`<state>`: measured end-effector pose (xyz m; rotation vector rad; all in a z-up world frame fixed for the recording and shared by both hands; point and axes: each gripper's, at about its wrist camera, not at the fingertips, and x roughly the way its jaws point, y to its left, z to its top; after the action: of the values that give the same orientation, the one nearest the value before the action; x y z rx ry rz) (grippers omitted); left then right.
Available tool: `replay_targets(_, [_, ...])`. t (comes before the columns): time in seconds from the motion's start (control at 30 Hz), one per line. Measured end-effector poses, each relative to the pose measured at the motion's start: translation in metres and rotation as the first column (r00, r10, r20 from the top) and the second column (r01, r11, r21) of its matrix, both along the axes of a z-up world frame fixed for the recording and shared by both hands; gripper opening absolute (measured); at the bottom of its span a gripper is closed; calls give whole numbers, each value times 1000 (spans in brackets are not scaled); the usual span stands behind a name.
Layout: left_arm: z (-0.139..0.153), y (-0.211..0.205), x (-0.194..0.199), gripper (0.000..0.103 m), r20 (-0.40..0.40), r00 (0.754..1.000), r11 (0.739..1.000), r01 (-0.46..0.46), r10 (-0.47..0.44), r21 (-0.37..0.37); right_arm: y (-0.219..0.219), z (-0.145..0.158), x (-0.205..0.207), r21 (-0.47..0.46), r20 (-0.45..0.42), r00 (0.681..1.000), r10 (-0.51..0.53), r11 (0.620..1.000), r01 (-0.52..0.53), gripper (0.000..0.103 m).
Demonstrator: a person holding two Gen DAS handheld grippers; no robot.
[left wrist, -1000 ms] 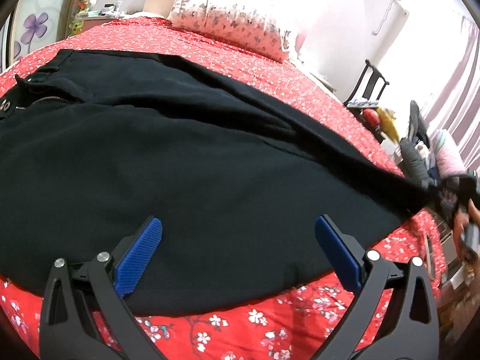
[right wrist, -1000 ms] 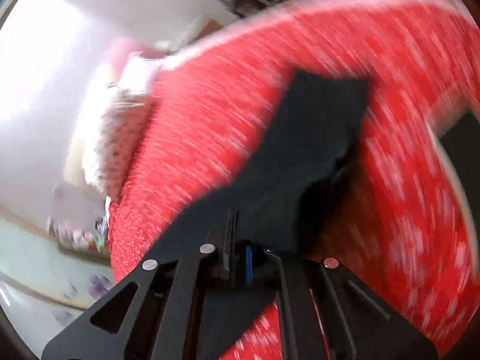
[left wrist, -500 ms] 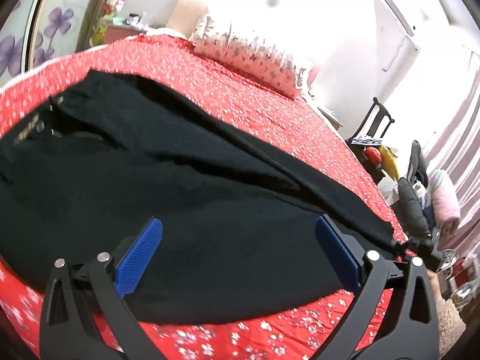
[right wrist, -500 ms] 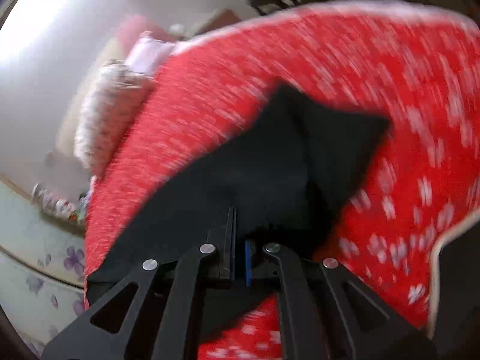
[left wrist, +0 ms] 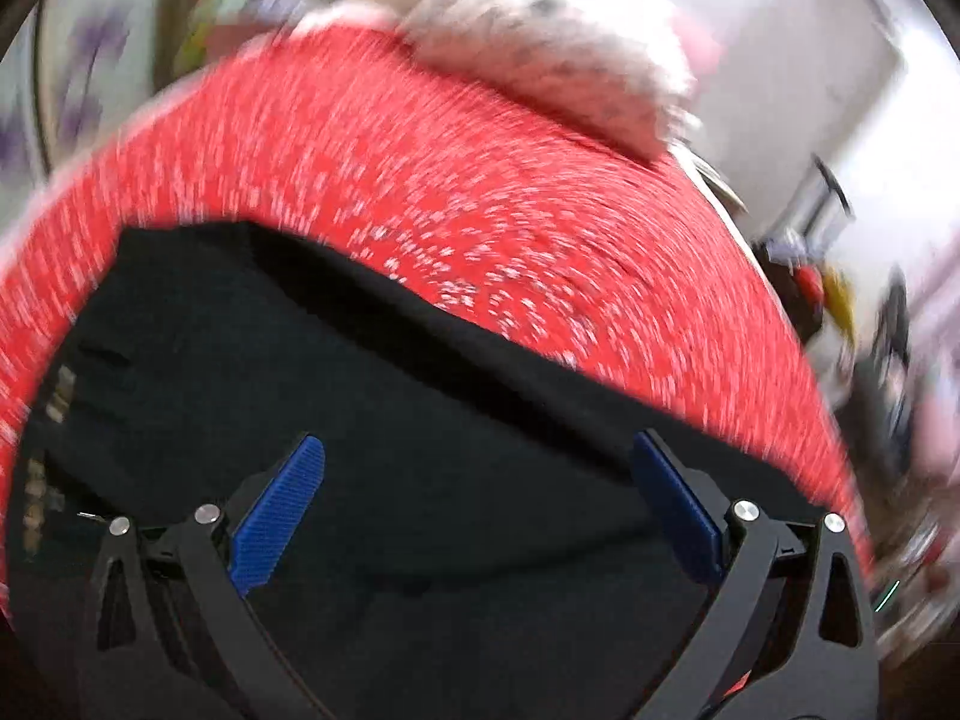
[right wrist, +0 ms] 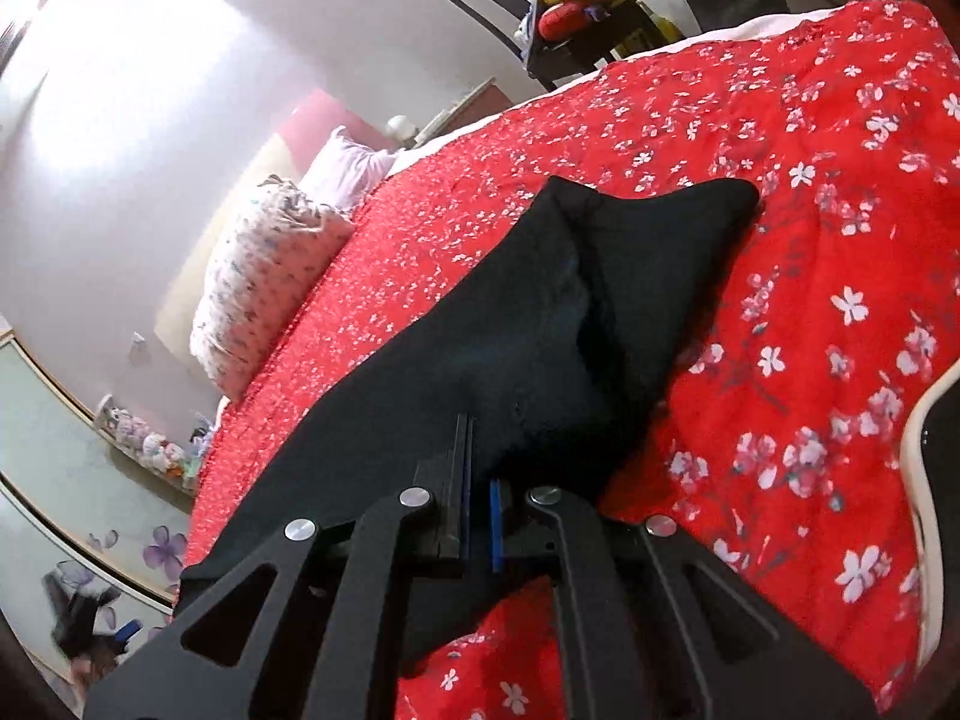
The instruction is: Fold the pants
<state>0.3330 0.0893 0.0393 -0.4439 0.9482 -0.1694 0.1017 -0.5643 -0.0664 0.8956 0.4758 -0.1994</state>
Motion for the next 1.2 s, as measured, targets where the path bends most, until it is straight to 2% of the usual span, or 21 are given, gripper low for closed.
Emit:
replay_targets(0.07, [-14,19,34,101,-98,992,988,-92,81,-121,-1,-3,-1,13,31,1000,8,1000,-8,4])
replay_targets(0.13, [-28,26,54,101,-168,976,979,-159,137,-126,-2,-3,-5,18,48,999,12,1000,-13,4])
replay_targets(0.27, [-49,34,86,101,-247,943,960,-256,223,-113,-2,-3,-5,24,64,998,24,999,-25,4])
replay_targets(0.37, [-60,40,104,101,-286,912,941,-329,295,-79,0,-3,-5,25,69,997,28,999,-30,5])
replay_targets(0.4, [-66,42,111,100,-314,893,934,-354,322,-49,0,-3,-5,25,70,997,30,999,-31,5])
replay_targets(0.5, [-82,43,128,86,-364,850,917,-397,380,30,1,-2,-8,26,74,997,32,999,-34,5])
replay_targets(0.57, [-92,44,132,78,-372,834,909,-410,408,78,0,-1,-7,26,75,997,34,999,-36,5])
replay_targets(0.6, [-93,42,131,77,-351,837,905,-412,421,104,1,-1,-7,27,75,997,35,999,-37,5])
replay_targets(0.63, [-92,41,132,65,-333,838,901,-415,433,126,1,-1,-7,27,75,997,35,999,-37,5])
replay_targets(0.67, [-90,40,130,41,-313,839,896,-415,445,159,2,0,-7,27,76,996,35,999,-37,5])
replay_targets(0.7, [-88,40,128,29,-292,858,906,-394,423,155,2,1,-7,27,76,996,36,999,-38,5])
replay_targets(0.73, [-86,40,125,7,-278,882,924,-371,382,92,2,1,-7,27,78,996,36,999,-38,5])
replay_targets(0.8, [-80,47,110,8,-250,894,925,-380,372,16,3,1,-8,29,80,996,35,999,-38,5])
replay_targets(1.0, [-48,61,46,7,-144,923,923,-372,357,-96,-2,-2,-8,40,89,995,36,998,-39,5])
replay_targets(1.1, [-22,67,1,7,-88,936,928,-349,340,-132,-3,9,0,29,1,999,46,999,-46,5])
replay_targets(1.2, [-1,70,-36,7,-30,945,936,-327,326,-130,-14,31,8,66,-1,999,55,996,-55,4])
